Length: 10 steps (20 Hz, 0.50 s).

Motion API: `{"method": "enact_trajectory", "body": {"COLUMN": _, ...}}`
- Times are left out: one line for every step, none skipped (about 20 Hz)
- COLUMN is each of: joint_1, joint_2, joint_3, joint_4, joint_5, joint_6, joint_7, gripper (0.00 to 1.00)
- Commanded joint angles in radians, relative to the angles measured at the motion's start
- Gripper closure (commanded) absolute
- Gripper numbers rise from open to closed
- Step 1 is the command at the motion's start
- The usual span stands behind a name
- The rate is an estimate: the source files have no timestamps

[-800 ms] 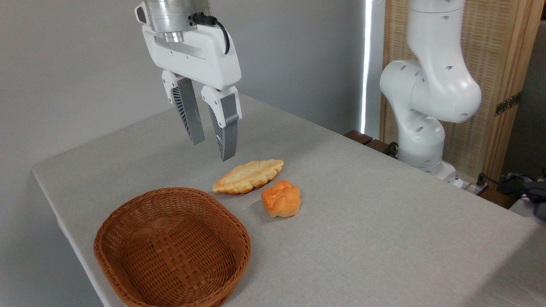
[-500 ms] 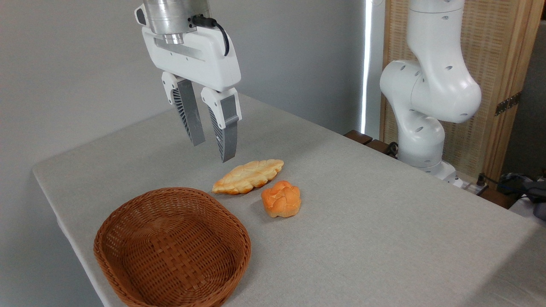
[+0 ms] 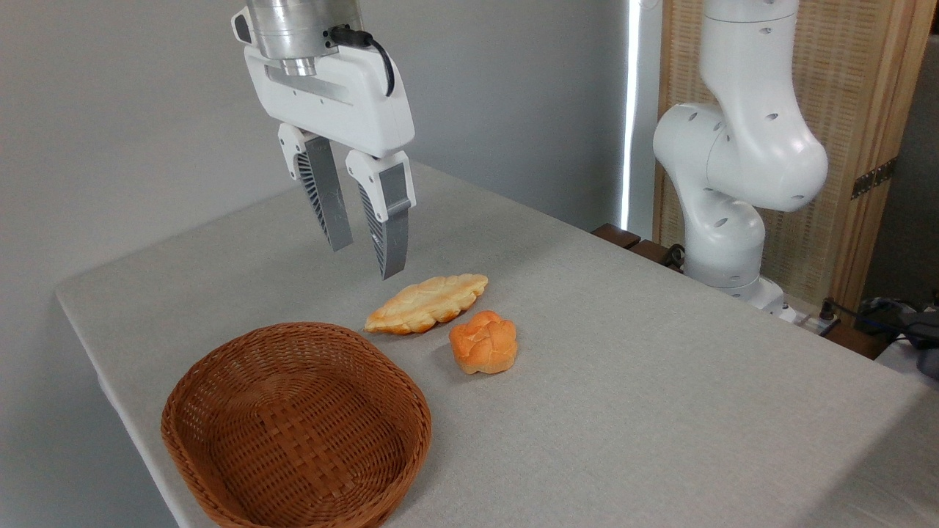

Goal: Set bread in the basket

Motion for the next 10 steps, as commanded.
{"method": "enact_trajectory", "body": {"joint_1": 0.0, "joint_2": -0.001, "joint_3": 0.004, "joint_4": 0.013, "joint_5": -0.01, "joint_6": -0.023, "joint_7": -0.013, "gripper": 0.0}}
{"method": "enact_trajectory", "body": {"joint_1": -0.001, "joint_2": -0.007, "joint_3": 0.004, "joint_4": 0.001, "joint_5": -0.01, "joint_6": -0.019, "joint_7": -0.013, "gripper": 0.0}}
{"method": "enact_trajectory", "body": {"joint_1": -0.001, "joint_2": -0.007, "joint_3": 0.004, "joint_4": -0.008, "joint_5": -0.01, "joint_6": -0.014, "joint_7": -0.013, "gripper": 0.0}}
{"method": "enact_trajectory", "body": {"joint_1": -0.001, "joint_2": -0.025, "joint_3": 0.004, "joint_4": -0.034, "joint_5": -0.01, "joint_6": 0.007, "joint_7": -0.013, "gripper": 0.0}}
{"method": "enact_trajectory", "body": {"joint_1": -0.003, "joint_2": -0.057, "joint_3": 0.004, "joint_4": -0.078, "joint_5": -0.01, "joint_6": 0.039, "joint_7": -0.013, "gripper": 0.0}}
{"method": "enact_trajectory", "body": {"joint_1": -0.003, "joint_2": -0.088, "joint_3": 0.004, "joint_4": -0.127, "joint_5": -0.01, "joint_6": 0.075, "joint_7": -0.013, "gripper": 0.0}}
{"method": "enact_trajectory", "body": {"joint_1": -0.007, "joint_2": -0.117, "joint_3": 0.004, "joint_4": -0.173, "joint_5": -0.01, "joint_6": 0.104, "joint_7": -0.013, "gripper": 0.0}}
{"method": "enact_trajectory", "body": {"joint_1": -0.01, "joint_2": -0.139, "joint_3": 0.004, "joint_4": -0.222, "joint_5": -0.008, "joint_6": 0.127, "joint_7": -0.011, "gripper": 0.0}}
{"method": "enact_trajectory", "body": {"joint_1": -0.012, "joint_2": -0.154, "joint_3": 0.004, "joint_4": -0.247, "joint_5": -0.008, "joint_6": 0.142, "joint_7": -0.007, "gripper": 0.0}}
{"method": "enact_trajectory", "body": {"joint_1": -0.013, "joint_2": -0.186, "joint_3": 0.003, "joint_4": -0.297, "joint_5": -0.01, "joint_6": 0.174, "joint_7": 0.022, "gripper": 0.0}}
